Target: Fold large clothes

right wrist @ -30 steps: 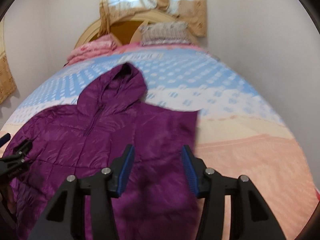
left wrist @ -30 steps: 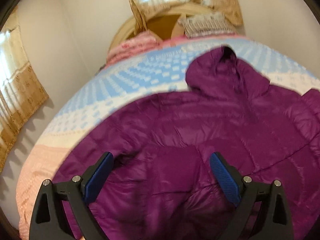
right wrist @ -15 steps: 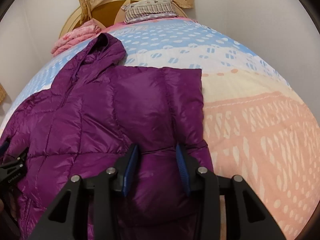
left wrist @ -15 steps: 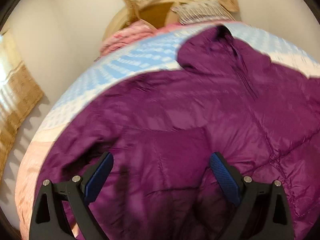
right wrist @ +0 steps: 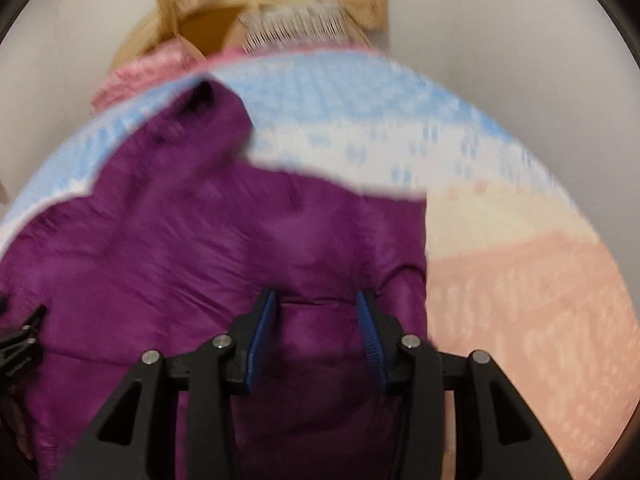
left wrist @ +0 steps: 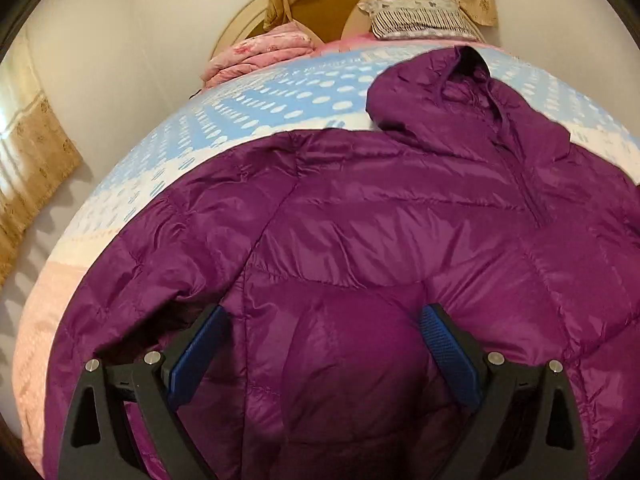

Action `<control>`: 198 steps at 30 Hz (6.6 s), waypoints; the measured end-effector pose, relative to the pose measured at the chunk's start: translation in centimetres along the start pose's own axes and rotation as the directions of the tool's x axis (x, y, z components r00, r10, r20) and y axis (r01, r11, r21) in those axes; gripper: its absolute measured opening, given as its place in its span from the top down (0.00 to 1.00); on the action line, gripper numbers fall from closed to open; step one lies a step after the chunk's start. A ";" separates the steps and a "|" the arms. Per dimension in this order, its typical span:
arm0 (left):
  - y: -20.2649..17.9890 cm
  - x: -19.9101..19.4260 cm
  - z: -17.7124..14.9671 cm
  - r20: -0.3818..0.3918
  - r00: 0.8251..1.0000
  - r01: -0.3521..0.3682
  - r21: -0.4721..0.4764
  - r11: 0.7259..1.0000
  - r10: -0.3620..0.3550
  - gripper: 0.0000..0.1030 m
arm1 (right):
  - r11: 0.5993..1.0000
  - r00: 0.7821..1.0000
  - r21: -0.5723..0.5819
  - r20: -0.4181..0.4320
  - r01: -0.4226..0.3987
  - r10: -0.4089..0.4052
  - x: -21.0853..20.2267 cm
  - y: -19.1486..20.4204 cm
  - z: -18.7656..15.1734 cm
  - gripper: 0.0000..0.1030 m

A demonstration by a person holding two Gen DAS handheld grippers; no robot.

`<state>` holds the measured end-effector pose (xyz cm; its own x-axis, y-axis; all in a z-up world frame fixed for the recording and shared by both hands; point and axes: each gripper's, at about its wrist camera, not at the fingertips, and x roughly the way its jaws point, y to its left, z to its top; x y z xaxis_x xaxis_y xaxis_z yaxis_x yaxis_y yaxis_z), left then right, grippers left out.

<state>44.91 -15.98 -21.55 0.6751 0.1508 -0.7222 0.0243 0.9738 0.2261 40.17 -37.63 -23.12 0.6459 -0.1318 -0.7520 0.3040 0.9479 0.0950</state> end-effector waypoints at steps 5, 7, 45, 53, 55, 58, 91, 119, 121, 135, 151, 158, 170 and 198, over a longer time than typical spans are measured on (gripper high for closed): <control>-0.5 -0.4 0.0 0.011 0.999 -0.034 0.029 0.999 0.034 0.05 | 1.000 1.000 -0.013 -0.009 0.019 -0.019 -0.3 0.2 0.1 0.56; 0.6 -2.1 0.0 0.023 0.999 -0.029 -0.011 1.000 0.029 0.05 | 1.000 1.000 -0.013 -0.002 0.027 -0.027 -1.9 0.6 0.1 0.56; 32.0 -14.5 -22.8 -0.154 0.956 -0.286 -0.323 0.902 0.248 0.04 | 0.963 0.978 -0.204 0.071 -0.178 0.196 -18.7 9.1 -16.8 0.14; 32.8 -11.8 -24.6 -0.200 0.977 -0.159 -0.416 0.895 0.081 0.31 | 0.922 0.959 -0.335 0.134 -0.193 0.249 -22.3 13.9 -19.5 0.10; 32.7 -12.6 -24.4 -0.165 0.982 -0.148 -0.401 0.904 0.088 0.71 | 0.920 0.956 -0.347 0.155 -0.184 0.250 -22.8 14.2 -19.6 0.10; 33.9 -13.8 -23.6 -0.133 0.987 -0.134 -0.409 0.902 0.086 0.89 | 0.924 0.954 -0.334 0.162 -0.186 0.251 -22.8 13.7 -19.3 0.10; 10.8 -26.9 -3.4 0.380 0.914 0.125 0.074 0.989 -0.144 0.92 | 0.993 0.978 0.037 0.180 -0.113 0.105 -19.9 -2.7 -16.9 0.10; 7.2 -17.4 -7.1 0.286 0.958 -0.008 0.055 0.998 -0.008 0.04 | 0.975 0.970 0.041 0.113 -0.220 0.214 -17.5 -1.3 -13.8 0.10; 9.2 -15.2 -8.0 0.223 0.974 -0.036 0.000 0.999 0.035 0.04 | 0.969 0.965 0.021 0.102 -0.246 0.243 -16.7 -0.1 -12.0 0.10; 14.5 -8.1 -12.2 -0.044 0.992 -0.126 -0.156 0.980 0.121 0.04 | 0.986 0.985 -0.005 0.056 -0.165 0.165 -13.4 1.2 -8.2 0.93; 14.1 -10.6 -1.5 0.138 0.989 -0.025 -0.162 0.987 0.048 0.04 | 0.998 0.981 -0.010 0.183 -0.060 0.061 -16.4 1.5 -5.5 0.57; 8.9 -5.5 0.4 0.076 0.997 0.010 -0.151 0.988 0.001 0.04 | 0.994 0.990 -0.084 0.111 -0.076 0.086 -10.7 6.1 -4.2 0.64; 6.3 -1.5 -1.9 -0.001 1.000 0.027 -0.119 0.993 -0.027 0.04 | 0.996 0.999 -0.077 0.007 -0.053 0.054 -5.0 4.5 -6.6 0.76; 9.1 5.9 3.9 -0.072 0.997 -0.038 -0.165 0.986 0.026 0.02 | 0.993 0.996 0.087 0.016 0.081 -0.082 -0.5 0.4 0.2 0.70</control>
<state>51.98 -6.89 -21.21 0.6205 0.1881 -0.7613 -0.1232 0.9821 0.1423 40.07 -37.27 -22.62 0.6294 -0.2140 -0.7470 0.4147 0.9055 0.0900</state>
